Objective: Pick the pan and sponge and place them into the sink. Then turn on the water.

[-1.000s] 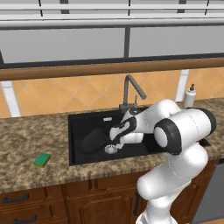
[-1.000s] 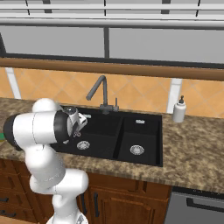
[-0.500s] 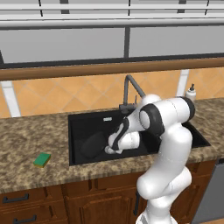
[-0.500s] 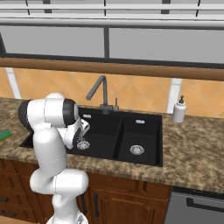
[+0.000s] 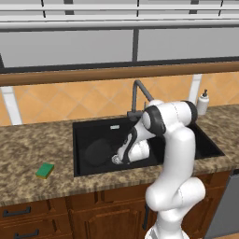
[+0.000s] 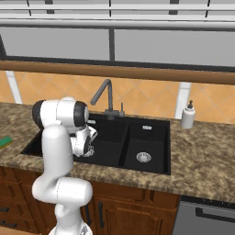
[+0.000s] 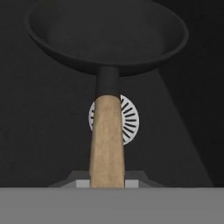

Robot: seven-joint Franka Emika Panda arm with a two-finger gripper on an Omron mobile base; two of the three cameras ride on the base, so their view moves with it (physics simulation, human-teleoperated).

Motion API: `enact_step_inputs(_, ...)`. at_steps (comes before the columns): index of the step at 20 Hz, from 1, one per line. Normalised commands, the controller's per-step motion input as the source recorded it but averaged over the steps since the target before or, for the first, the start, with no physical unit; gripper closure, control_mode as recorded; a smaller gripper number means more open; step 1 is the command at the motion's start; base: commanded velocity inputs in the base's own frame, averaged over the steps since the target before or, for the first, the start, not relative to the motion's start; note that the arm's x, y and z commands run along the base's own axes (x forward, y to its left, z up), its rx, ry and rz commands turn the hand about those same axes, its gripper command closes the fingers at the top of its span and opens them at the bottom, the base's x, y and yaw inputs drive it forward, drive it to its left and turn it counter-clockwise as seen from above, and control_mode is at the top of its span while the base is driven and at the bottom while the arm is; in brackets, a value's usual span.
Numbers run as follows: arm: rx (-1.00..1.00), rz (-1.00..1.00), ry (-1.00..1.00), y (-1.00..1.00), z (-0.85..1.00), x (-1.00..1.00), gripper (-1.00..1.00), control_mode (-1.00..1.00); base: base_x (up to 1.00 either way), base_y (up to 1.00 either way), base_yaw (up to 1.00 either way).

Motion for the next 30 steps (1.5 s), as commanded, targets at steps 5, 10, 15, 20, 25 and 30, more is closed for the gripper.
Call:
enact_step_inputs(5,-0.04,0.0,-0.05,0.0,-0.22,0.31,1.0,-1.0,0.0,0.0,0.0)
enact_step_inputs(10,-0.03,0.0,-0.01,0.01,-0.17,0.23,1.0,-1.0,0.0,0.0,0.0)
enact_step_inputs(15,-0.05,0.0,0.0,0.19,-0.23,0.11,-1.0,-1.0,0.0,0.0,0.0)
enact_step_inputs(20,-0.01,0.0,-0.02,0.09,0.01,0.02,-1.0,-1.0,0.0,0.0,0.0)
enact_step_inputs(25,0.0,-0.03,-0.05,0.07,0.55,0.0,-1.0,-1.0,0.0,0.0,0.0)
enact_step_inputs(30,0.0,-0.07,0.0,0.33,0.95,0.0,-1.0,-1.0,0.0,0.0,0.0)
